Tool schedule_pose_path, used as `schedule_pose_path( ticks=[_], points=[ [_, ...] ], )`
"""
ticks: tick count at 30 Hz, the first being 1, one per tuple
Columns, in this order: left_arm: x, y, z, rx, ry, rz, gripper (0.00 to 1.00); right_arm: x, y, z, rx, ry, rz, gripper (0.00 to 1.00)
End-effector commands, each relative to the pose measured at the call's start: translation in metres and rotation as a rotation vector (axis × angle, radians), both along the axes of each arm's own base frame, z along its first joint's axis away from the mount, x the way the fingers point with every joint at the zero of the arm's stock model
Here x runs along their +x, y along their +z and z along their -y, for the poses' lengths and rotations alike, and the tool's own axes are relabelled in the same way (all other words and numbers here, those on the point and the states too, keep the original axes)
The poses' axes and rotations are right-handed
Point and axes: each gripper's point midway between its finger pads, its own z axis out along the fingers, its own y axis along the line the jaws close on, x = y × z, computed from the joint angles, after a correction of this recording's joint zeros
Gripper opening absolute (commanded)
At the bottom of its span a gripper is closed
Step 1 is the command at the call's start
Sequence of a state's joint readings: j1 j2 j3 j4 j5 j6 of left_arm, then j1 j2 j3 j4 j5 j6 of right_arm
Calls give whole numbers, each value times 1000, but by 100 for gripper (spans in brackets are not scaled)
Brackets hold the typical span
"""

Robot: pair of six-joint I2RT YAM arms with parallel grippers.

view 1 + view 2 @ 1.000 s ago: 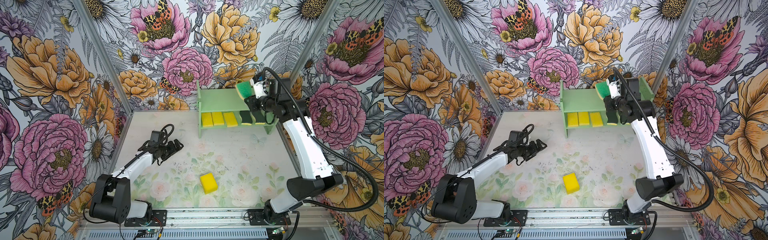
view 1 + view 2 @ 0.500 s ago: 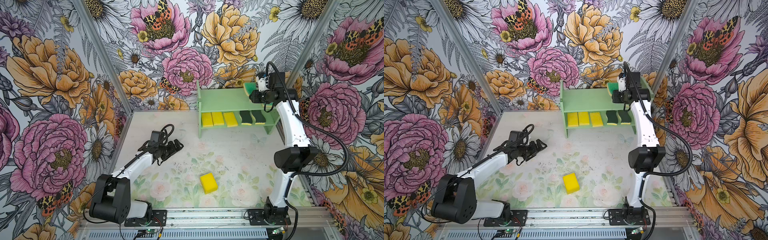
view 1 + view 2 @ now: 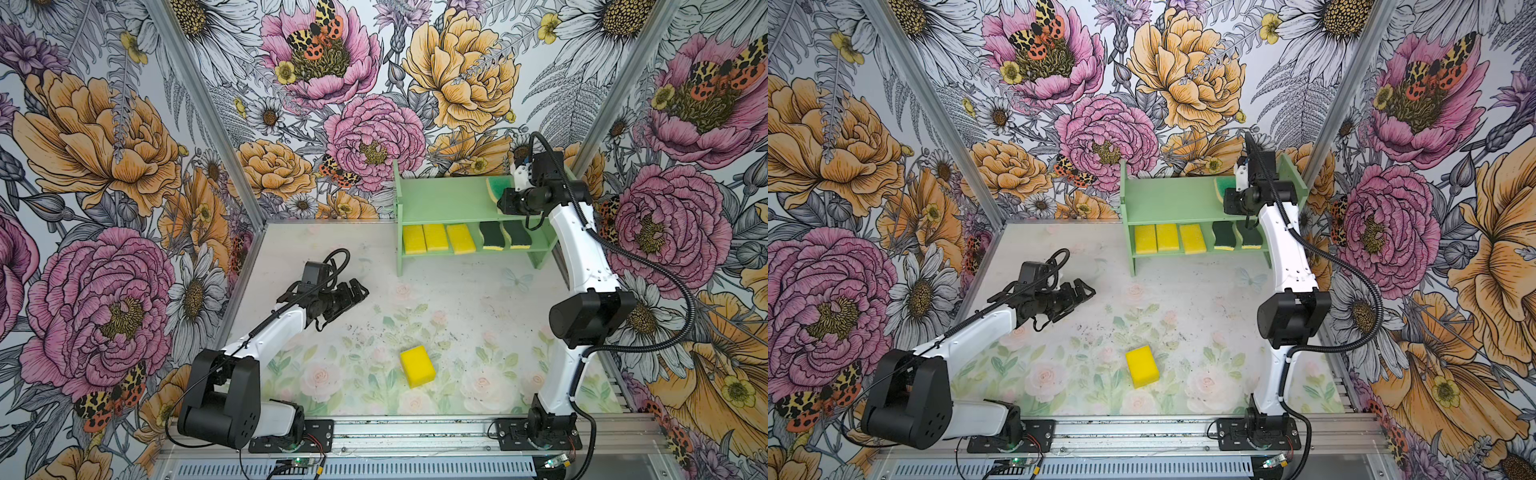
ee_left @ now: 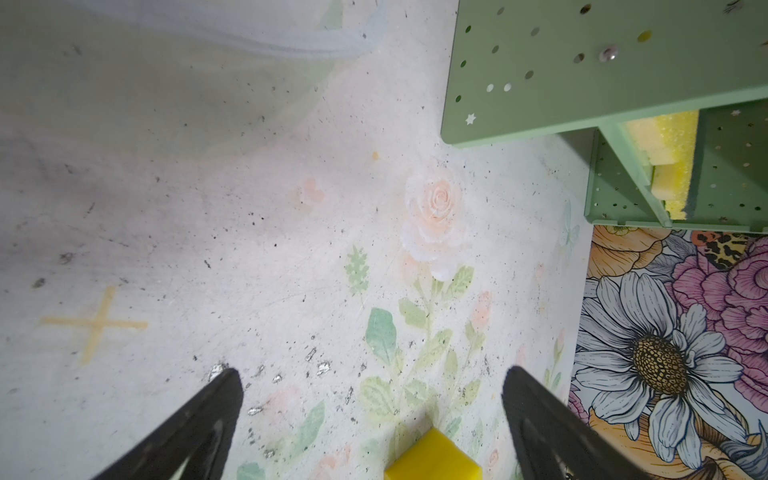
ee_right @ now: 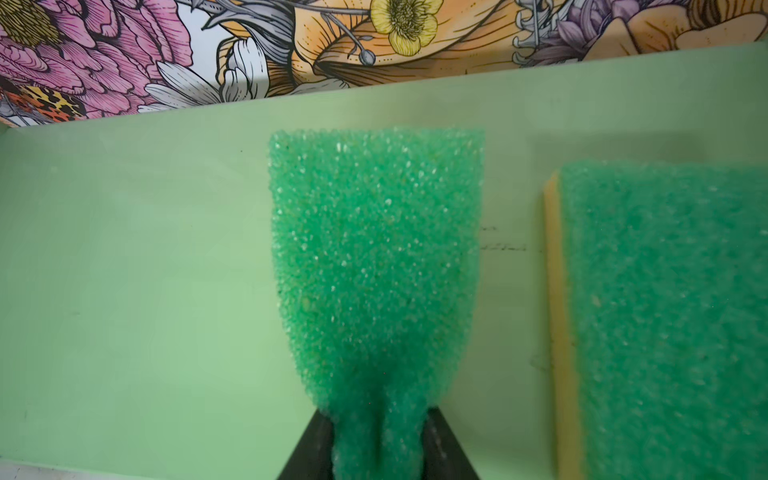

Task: Place and organize the cleaning sponges onto the shelf
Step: 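Lower the held green sponge onto the upper tier beside the first green sponge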

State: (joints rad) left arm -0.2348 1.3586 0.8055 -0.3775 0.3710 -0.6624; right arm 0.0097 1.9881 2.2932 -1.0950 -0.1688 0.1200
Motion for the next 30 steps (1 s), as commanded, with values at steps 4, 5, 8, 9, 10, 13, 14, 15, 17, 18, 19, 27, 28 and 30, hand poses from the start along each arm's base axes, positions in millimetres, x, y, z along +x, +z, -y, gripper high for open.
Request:
schedule_pose_path(
  ticks=[4,5,8,9,10,13,14,15,17,18,19,27,28,30],
  points=[
    [1,7,2,2,-2,33,99,-12,26,2,6,-35,50,32],
    [0,6,2,2,-1,29,99,-12,27,2,7,-36,52,32],
    [-1,7,2,1,-1,31,99,-12,27,2,14,-44,48,32],
    [-1,8,2,0,-1,33,99,-13,28,2,17,-42,49,32],
    [-1,8,1,2,2,33,99,-14,28,1,22,-41,49,32],
    [-1,8,2,0,-2,33,99,-16,28,0,29,-40,45,32],
    [-1,8,2,-2,-3,32,99,-16,28,0,29,-42,46,33],
    [-1,8,3,-3,-5,33,99,-17,27,1,28,-42,43,33],
    [-1,9,3,-3,-3,37,99,-16,25,2,28,-48,38,35],
    [-1,9,2,-3,-1,36,99,-15,24,2,26,-48,36,35],
    [-1,9,2,-3,-3,37,99,-14,22,2,25,-48,33,35],
    [-1,8,2,-2,-4,34,99,-10,18,3,27,-56,24,37],
    [-1,8,2,-4,-7,34,99,-10,17,3,25,-57,24,38],
    [-1,8,2,-2,-7,35,99,-9,17,3,26,-61,25,39]
  ],
)
